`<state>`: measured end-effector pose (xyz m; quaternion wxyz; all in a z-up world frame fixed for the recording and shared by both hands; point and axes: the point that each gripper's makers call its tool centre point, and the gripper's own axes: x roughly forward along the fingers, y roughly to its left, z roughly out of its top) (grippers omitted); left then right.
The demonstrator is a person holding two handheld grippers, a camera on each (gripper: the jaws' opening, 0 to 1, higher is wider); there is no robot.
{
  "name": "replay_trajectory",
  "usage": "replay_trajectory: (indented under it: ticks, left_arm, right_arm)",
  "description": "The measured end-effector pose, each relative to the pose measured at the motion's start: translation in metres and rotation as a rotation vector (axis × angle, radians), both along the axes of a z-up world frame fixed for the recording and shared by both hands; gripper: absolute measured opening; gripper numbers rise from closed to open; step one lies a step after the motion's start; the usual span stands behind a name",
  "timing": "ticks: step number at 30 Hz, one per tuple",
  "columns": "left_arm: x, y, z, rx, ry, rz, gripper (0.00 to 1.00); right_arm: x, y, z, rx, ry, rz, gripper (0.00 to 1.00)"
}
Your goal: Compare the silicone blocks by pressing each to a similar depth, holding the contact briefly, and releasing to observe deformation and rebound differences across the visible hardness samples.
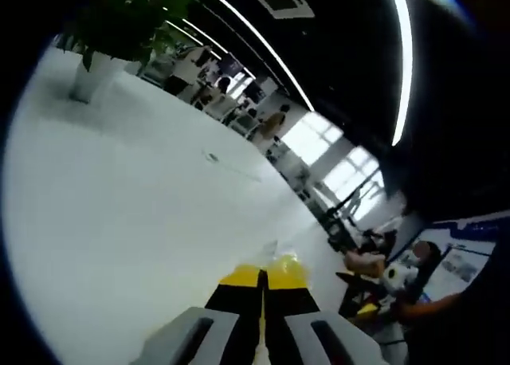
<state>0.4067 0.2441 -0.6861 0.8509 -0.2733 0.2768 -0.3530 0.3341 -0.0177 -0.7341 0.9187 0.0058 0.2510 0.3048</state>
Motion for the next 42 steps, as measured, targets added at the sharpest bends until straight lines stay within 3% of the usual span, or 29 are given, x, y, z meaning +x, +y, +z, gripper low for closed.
replay_trajectory:
  ticks: [7,20,29,34,37,42]
  left_arm:
    - [-0.001,-0.004,0.019,0.048,-0.078,0.013,0.00]
    - [0.000,-0.018,0.094,0.051,-0.260,-0.031,0.00]
    - [-0.003,-0.023,0.133,0.046,-0.328,-0.067,0.00]
    - [-0.009,-0.027,0.148,0.052,-0.354,-0.104,0.00]
    - [-0.014,-0.030,0.161,0.026,-0.366,-0.120,0.00]
    - [-0.021,-0.036,0.179,-0.004,-0.385,-0.136,0.00]
  right_arm:
    - [0.000,0.000,0.001,0.004,-0.007,-0.004,0.96]
    - [0.000,-0.001,0.002,-0.001,-0.011,-0.003,0.96]
    - [0.000,0.007,0.014,-0.030,-0.046,0.049,0.96]
    - [0.018,0.006,0.047,0.021,-0.092,0.067,0.96]
    - [0.026,0.023,0.083,0.103,-0.126,0.147,0.96]
    - [0.033,0.045,0.128,0.175,-0.175,0.261,0.96]
